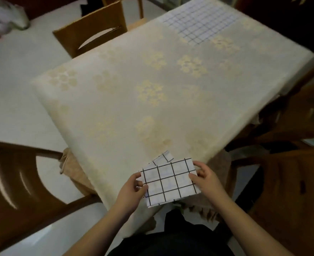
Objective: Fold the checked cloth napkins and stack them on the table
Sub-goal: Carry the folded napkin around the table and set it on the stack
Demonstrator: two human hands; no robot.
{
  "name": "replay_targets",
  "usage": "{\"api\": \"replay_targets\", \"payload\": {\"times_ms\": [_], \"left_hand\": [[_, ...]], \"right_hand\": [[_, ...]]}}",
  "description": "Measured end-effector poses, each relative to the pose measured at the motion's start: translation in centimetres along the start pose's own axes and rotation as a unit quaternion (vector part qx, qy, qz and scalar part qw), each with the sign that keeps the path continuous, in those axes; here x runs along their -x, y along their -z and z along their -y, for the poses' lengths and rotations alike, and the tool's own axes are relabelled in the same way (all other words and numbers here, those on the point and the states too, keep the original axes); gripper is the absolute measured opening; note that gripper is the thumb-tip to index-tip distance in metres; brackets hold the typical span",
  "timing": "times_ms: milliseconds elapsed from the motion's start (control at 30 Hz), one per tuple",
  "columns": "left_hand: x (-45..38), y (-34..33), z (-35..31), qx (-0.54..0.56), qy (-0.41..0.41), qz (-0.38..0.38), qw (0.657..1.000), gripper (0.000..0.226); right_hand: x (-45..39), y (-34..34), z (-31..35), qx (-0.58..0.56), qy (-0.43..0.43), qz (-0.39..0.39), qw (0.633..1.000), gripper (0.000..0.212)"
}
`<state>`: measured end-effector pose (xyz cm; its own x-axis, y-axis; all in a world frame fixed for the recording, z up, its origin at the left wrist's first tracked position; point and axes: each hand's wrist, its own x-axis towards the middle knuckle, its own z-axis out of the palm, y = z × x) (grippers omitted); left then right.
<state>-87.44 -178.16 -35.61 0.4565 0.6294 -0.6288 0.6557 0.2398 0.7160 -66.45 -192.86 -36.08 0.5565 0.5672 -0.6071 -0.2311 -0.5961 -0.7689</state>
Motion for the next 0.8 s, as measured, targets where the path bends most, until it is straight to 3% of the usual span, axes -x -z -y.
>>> {"api": "replay_targets", "payload": {"times_ms": [367,600,800], "left_hand": [[-1.9,-3.1,2.5,0.046,0.105,-0.119,0.986,0.022],[-2.3,-3.3,3.3,0.050,0.113,-0.208,0.970,0.010],[-3.0,-3.7,3.8,0.007,0.098,-0.230,0.968,0.003]], "right_hand": [[-8.1,-0.9,1.5,0.197,0.014,0.133,0.971,0.033],[-10.2,-2.2,1.6,0.323,0.068,0.154,0.931,0.024],[-10.6,-2.8,1.6,0.409,0.129,0.141,0.892,0.006]]}}
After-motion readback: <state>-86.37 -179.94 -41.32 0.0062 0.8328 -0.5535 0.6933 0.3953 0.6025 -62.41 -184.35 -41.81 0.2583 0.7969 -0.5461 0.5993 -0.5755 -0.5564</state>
